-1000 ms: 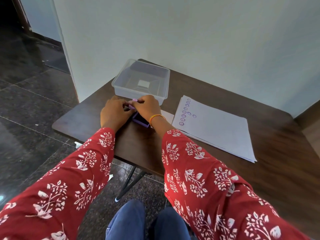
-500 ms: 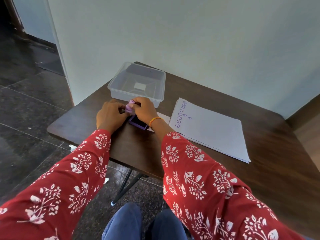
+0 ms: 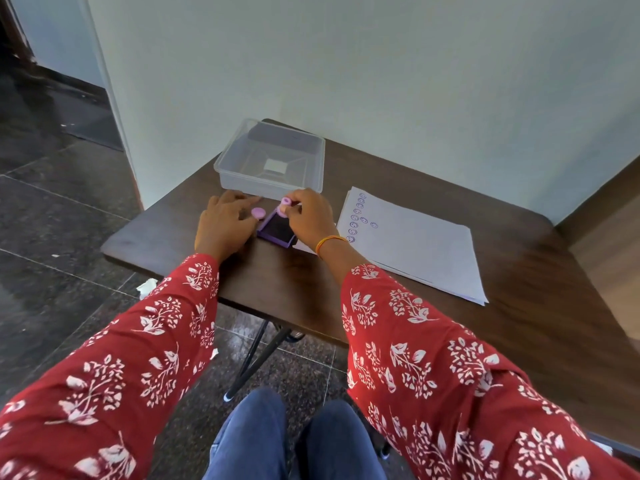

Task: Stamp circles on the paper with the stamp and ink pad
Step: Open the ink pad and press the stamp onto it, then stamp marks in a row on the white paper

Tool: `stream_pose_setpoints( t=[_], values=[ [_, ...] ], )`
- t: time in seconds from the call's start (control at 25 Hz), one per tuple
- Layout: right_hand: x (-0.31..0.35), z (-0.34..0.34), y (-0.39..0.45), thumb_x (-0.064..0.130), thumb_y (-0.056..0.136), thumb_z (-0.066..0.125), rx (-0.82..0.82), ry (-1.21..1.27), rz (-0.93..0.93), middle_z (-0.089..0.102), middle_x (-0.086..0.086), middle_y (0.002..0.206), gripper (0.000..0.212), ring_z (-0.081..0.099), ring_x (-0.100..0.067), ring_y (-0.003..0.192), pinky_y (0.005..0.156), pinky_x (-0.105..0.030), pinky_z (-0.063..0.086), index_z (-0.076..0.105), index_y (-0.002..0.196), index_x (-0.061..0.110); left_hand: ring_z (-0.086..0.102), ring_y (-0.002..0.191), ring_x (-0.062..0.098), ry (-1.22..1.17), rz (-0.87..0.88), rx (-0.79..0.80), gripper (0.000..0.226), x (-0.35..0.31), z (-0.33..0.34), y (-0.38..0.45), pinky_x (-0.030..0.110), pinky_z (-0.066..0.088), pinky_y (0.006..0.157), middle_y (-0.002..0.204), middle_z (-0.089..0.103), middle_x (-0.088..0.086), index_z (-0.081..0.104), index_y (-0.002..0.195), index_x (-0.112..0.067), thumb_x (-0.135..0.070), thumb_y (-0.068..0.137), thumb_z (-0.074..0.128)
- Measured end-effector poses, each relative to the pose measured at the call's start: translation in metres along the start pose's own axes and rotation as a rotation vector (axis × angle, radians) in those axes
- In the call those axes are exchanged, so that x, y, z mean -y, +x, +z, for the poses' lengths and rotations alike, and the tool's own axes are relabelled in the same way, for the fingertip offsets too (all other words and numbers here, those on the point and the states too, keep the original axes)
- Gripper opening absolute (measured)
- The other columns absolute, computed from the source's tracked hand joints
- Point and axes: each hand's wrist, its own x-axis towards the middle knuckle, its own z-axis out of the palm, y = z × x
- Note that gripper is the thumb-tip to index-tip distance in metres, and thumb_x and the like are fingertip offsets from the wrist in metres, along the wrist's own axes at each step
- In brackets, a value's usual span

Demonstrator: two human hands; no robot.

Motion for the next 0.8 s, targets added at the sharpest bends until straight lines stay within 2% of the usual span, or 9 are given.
stream_pose_setpoints(
  t=[0.2,0.36,0.52,0.64,0.8],
  values=[
    [-0.004,0.006,-0.011,0.018,0.086,0.060,-0.017,-0.094,-0.095,0.073,-0.008,0.108,0.025,0.060,-0.028,0.105,0.093,-0.041,0.048,0.070,0.108,0.016,0.025,0.138,0.030,0.216,0.073,0.083,0.078,-0.003,0.000,-0.009,0.053,0.023,0.108,0.157,0.029,-0.005,0.058,0.129,-0.037,-0.080,0.065,0.045],
    [-0.009,0.005,-0.007,0.024,0.084,0.060,-0.010,-0.203,-0.140,0.074,-0.004,0.102,0.022,0.059,-0.027,0.100,0.090,-0.040,0.048,0.072,0.102,0.021,0.019,0.145,0.028,0.351,0.180,0.135,0.096,-0.004,0.006,-0.006,0.060,0.012,0.114,0.160,0.023,-0.005,0.056,0.131,-0.033,-0.090,0.054,0.041],
    [-0.012,0.004,-0.008,0.025,0.083,0.062,-0.028,-0.164,-0.147,0.075,-0.003,0.099,0.020,0.057,-0.026,0.099,0.089,-0.041,0.048,0.072,0.099,0.021,0.020,0.145,0.027,0.346,0.207,0.107,0.096,-0.004,0.007,-0.004,0.062,0.010,0.113,0.159,0.024,-0.005,0.055,0.131,-0.035,-0.089,0.053,0.046],
    [-0.010,0.004,-0.010,0.022,0.081,0.063,-0.031,-0.113,-0.125,0.075,-0.007,0.097,0.020,0.058,-0.028,0.098,0.086,-0.038,0.049,0.073,0.097,0.017,0.020,0.146,0.027,0.340,0.208,0.093,0.099,-0.007,0.009,-0.005,0.063,0.010,0.112,0.160,0.024,-0.002,0.044,0.139,-0.032,-0.085,0.056,0.056],
    [-0.022,-0.010,-0.017,0.008,0.079,0.063,-0.146,0.138,-0.013,0.075,-0.012,0.100,0.020,0.065,-0.027,0.095,0.082,-0.022,0.043,0.075,0.095,0.009,0.017,0.148,0.023,0.335,0.258,0.074,0.104,-0.021,0.018,-0.016,0.064,0.007,0.114,0.160,0.023,-0.001,0.035,0.145,-0.025,-0.085,0.061,0.047]
  ],
)
